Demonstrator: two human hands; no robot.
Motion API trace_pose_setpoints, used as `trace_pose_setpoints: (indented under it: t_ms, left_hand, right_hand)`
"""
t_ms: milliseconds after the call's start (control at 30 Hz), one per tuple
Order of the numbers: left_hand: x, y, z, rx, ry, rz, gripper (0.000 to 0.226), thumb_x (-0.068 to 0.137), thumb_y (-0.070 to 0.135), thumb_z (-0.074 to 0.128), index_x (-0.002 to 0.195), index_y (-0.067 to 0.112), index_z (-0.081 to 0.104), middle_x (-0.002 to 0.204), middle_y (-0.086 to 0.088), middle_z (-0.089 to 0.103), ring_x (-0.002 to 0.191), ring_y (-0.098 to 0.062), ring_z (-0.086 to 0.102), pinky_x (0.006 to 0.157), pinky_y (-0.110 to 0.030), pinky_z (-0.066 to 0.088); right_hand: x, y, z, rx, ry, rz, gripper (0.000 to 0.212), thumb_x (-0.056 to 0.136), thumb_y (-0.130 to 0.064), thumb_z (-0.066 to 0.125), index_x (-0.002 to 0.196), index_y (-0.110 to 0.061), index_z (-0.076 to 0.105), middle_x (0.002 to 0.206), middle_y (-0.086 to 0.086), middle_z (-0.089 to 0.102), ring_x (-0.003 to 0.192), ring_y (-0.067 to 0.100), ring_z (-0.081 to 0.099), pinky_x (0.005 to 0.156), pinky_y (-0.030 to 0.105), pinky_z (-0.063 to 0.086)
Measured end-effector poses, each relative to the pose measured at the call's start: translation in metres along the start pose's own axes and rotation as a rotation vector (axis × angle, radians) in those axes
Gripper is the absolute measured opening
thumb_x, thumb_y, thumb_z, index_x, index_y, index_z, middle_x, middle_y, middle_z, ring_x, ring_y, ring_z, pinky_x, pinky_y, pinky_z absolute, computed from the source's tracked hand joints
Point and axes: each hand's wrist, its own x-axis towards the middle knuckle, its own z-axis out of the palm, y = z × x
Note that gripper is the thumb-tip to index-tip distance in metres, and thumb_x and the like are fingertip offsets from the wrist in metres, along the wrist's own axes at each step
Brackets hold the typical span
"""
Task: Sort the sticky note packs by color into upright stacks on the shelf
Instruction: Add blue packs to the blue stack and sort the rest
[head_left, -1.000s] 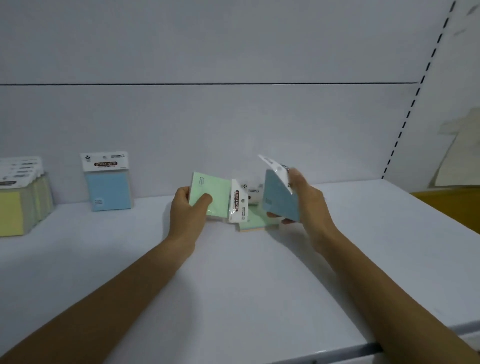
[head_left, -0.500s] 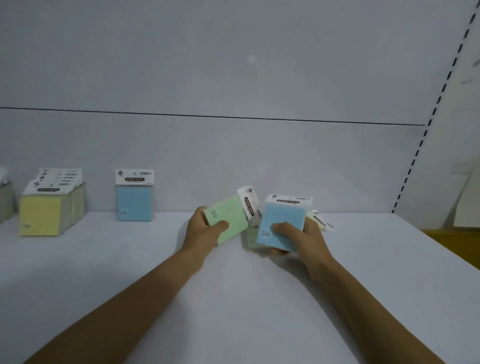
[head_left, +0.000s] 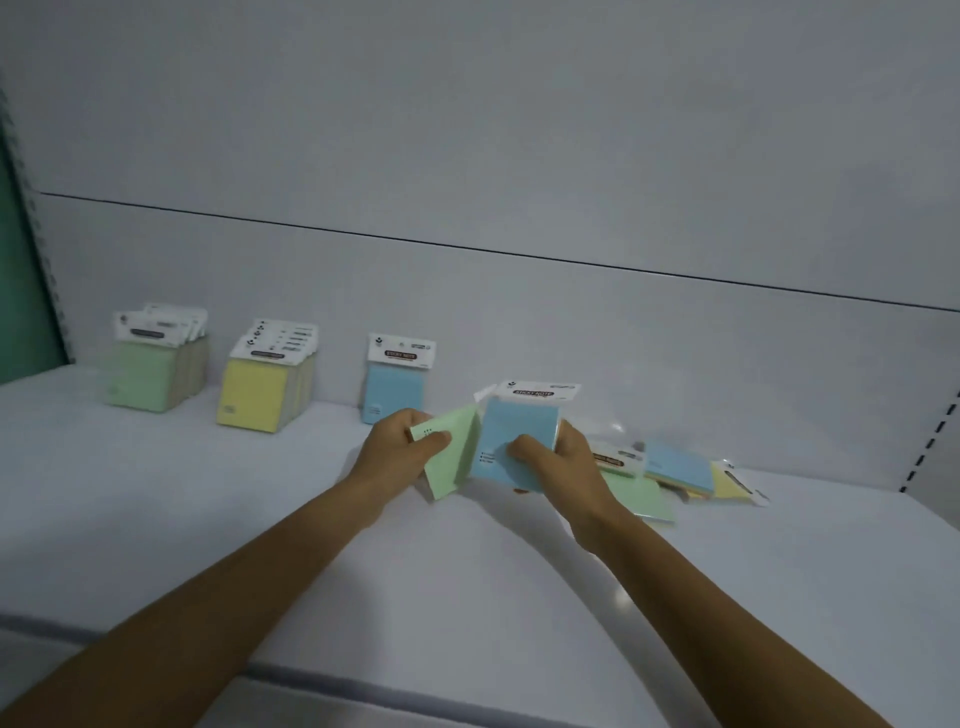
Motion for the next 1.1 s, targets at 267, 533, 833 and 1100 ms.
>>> trace_pose_setpoints:
  t_ms: [267, 533, 833, 1100]
  left_hand:
    - [-0.007, -0.017, -0.088, -0.034, -0.023, -0.007, 0.028, 0.083, 0.004, 0.065, 0.109, 0.013, 0.058, 0.097, -0.008, 0.069, 0.079, -0.02, 0.067, 0.066, -0.031, 0.054]
    - [0.011, -0.024, -0.178, 0.034, -0.113, 0.054, 0.023, 0.079, -0.003, 0.067, 0.096, 0.012, 0.059, 0.097, -0.004, 0.073, 0.087, -0.017, 0.07, 0.078, -0.03, 0.057]
    - [0.035, -0.046, -0.287, 0.254, -0.233, 0.166, 0.031, 0.083, 0.005, 0.066, 0.112, 0.014, 0.058, 0.106, 0.001, 0.069, 0.094, -0.008, 0.066, 0.077, -0.018, 0.054]
    - [0.08, -0.064, -0.374, 0.378, -0.168, 0.246, 0.039, 0.082, 0.012, 0.07, 0.118, 0.019, 0.057, 0.095, 0.014, 0.064, 0.081, 0.005, 0.06, 0.064, -0.01, 0.049]
  right_hand:
    - [0.022, 0.003, 0.083, 0.054, -0.032, -0.019, 0.03, 0.085, -0.005, 0.062, 0.099, -0.031, 0.06, 0.1, -0.008, 0.069, 0.091, 0.015, 0.067, 0.072, 0.031, 0.057]
    - [0.051, -0.013, 0.165, 0.16, -0.013, 0.029, 0.025, 0.085, -0.009, 0.063, 0.107, -0.02, 0.063, 0.099, -0.002, 0.07, 0.087, 0.017, 0.068, 0.065, 0.03, 0.056]
    - [0.08, -0.026, 0.286, 0.155, -0.016, 0.049, 0.019, 0.086, -0.013, 0.064, 0.1, -0.025, 0.061, 0.094, -0.007, 0.068, 0.076, 0.006, 0.069, 0.055, 0.016, 0.052]
    - [0.093, -0.017, 0.362, 0.121, 0.039, 0.065, 0.02, 0.085, -0.011, 0.065, 0.095, -0.028, 0.062, 0.096, -0.004, 0.069, 0.086, 0.013, 0.067, 0.063, 0.024, 0.055]
